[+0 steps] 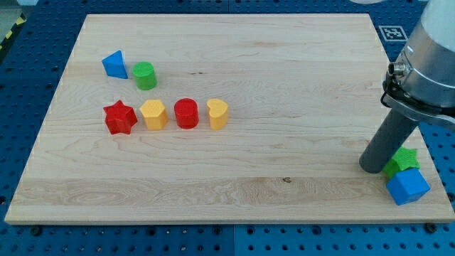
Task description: Locate your hand at the top side of the green circle
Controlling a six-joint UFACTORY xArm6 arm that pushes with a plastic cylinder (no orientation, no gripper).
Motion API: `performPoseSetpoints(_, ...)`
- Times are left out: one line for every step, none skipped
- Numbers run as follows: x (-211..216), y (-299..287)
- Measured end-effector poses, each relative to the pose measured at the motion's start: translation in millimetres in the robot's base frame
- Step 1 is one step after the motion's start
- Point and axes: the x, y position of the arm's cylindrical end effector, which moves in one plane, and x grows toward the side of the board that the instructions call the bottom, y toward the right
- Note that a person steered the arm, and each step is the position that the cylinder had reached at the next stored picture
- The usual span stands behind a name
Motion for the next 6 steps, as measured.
performPoseSetpoints(-1.2, -0.6)
performPoseSetpoints(-19.1, -38.0)
performPoseSetpoints(-47.9, -102.5)
performPoseSetpoints(-100.0, -153.5)
performPoseSetpoints(-161.2, -215.5)
performPoseSetpoints(-216.6, -265.1)
